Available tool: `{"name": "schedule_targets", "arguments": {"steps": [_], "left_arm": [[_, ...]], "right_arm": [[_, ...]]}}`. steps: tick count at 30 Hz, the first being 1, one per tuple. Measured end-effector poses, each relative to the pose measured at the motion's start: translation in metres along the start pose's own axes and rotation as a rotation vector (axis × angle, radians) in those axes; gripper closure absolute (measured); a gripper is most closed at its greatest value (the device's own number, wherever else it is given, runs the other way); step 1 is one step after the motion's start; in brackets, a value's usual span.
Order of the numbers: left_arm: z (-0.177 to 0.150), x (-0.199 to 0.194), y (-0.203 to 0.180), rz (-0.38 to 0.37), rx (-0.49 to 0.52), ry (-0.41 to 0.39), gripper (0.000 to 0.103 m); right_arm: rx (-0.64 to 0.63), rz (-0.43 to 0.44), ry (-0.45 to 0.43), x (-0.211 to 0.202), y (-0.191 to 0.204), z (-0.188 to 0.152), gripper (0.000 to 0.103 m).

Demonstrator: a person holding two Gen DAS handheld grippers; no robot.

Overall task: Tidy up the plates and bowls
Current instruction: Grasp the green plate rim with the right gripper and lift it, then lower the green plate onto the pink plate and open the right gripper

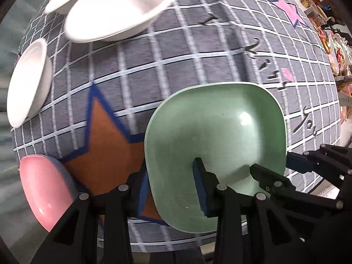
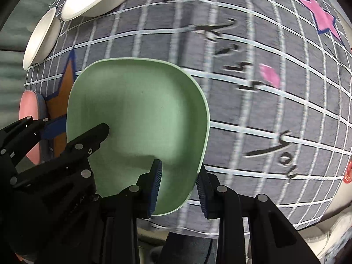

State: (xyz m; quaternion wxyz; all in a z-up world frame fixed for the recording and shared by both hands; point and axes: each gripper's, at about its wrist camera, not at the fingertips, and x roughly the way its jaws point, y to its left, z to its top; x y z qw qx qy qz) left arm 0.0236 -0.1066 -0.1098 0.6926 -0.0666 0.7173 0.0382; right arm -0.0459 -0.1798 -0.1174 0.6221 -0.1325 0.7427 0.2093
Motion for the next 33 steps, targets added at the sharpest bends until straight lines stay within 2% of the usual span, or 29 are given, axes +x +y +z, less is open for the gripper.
{"name": "schedule_targets", "arguments": {"steps": [4,9,14,16,21,25,28,33], "left_arm": [[-0.002,0.005,0.025,-0.01,0.016,0.003,0.063],[-0.006,0.017,0.058,-0.035,0.025,0.001,0.062],[-0.012,0.021,0.085,-0.053,0.054,-0.004,0.062],[-0.016,0.017,0.087,-0.062,0.058,-0.003,0.062],[-0.015,-0.011,0.102,-0.069,0.077,-0.024,0.062],[-0.012,-0.031,0.115,-0.072,0.074,-0.04,0.062],[-0.014,-0.048,0.134,-0.058,0.07,-0.055,0.062],[-0.022,-0.067,0.179,-0.026,0.014,-0.062,0.059]], "right_arm": [[0.024,0.005,0.006,0.003,0.039,0.005,0.069],[0.034,-0.002,0.014,0.007,0.069,0.008,0.069],[0.074,0.003,0.029,0.015,0.098,0.03,0.069],[0.091,0.01,0.032,0.013,0.095,0.046,0.069],[0.108,0.02,0.024,-0.008,0.084,0.058,0.069],[0.12,0.041,0.016,-0.025,0.097,0.059,0.069],[0.102,0.058,0.016,-0.04,0.116,0.064,0.069],[0.028,0.099,0.033,-0.047,0.18,0.084,0.069]]}}
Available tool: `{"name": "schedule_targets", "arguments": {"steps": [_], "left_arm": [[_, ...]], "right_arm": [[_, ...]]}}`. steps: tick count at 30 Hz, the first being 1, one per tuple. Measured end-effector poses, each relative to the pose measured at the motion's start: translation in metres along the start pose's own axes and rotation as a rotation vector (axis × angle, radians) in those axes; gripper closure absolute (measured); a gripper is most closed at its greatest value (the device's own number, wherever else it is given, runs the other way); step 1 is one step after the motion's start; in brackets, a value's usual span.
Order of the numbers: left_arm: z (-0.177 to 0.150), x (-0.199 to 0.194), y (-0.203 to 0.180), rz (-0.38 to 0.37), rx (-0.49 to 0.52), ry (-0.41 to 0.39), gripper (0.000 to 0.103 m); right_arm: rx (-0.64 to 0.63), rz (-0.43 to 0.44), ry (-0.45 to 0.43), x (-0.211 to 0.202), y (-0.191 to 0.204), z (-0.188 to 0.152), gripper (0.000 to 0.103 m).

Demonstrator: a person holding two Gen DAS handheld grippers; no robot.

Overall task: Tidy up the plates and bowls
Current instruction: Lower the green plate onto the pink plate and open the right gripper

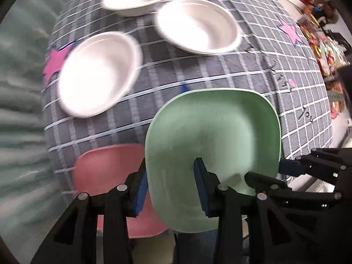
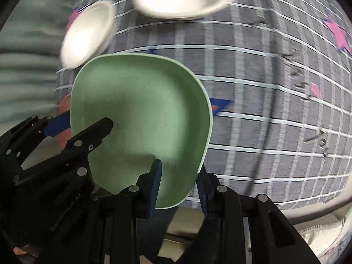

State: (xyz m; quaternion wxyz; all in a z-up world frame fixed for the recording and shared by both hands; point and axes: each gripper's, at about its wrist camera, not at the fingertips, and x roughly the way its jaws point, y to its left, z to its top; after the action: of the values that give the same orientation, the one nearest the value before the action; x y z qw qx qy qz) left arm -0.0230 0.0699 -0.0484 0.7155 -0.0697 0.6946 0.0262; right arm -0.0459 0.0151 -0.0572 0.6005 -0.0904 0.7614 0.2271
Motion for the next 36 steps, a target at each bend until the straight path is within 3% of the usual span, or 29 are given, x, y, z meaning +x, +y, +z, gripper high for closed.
{"name": "schedule_targets", "arguments": {"steps": [7,14,17,18,19,20,21,25,26,32,36], "left_arm": [[-0.028,-0.008,0.056,0.067,-0.072,0.026,0.057],[-0.055,0.014,0.091,0.078,-0.147,0.061,0.056],[-0.064,0.022,0.108,0.08,-0.171,0.072,0.039],[-0.071,0.023,0.119,0.093,-0.184,0.067,0.03],[-0.077,0.021,0.126,0.107,-0.205,0.056,0.026],[-0.081,0.019,0.132,0.106,-0.222,0.05,0.026],[-0.084,0.017,0.139,0.102,-0.231,0.049,0.025],[-0.09,0.009,0.162,0.105,-0.209,0.03,0.024],[-0.089,0.006,0.164,0.097,-0.202,0.022,0.024],[-0.083,-0.011,0.145,-0.008,-0.18,-0.031,0.023],[-0.076,-0.029,0.116,-0.022,-0.121,-0.064,0.023]], "right_arm": [[-0.136,0.047,0.063,0.026,0.093,0.006,0.069],[-0.183,0.033,0.114,0.057,0.141,0.01,0.069],[-0.19,0.032,0.132,0.068,0.158,0.013,0.068],[-0.194,0.024,0.128,0.071,0.147,0.008,0.062],[-0.199,0.004,0.119,0.069,0.148,0.01,0.036],[-0.207,-0.006,0.101,0.058,0.124,0.004,0.012],[-0.215,-0.005,0.077,0.05,0.111,0.001,0.007],[-0.166,-0.017,0.045,0.032,0.095,0.006,0.005],[-0.141,-0.025,0.049,0.029,0.074,0.006,0.001],[-0.025,-0.06,0.02,0.013,0.034,0.002,0.001],[0.013,-0.071,0.001,-0.002,0.017,0.001,0.001]]}}
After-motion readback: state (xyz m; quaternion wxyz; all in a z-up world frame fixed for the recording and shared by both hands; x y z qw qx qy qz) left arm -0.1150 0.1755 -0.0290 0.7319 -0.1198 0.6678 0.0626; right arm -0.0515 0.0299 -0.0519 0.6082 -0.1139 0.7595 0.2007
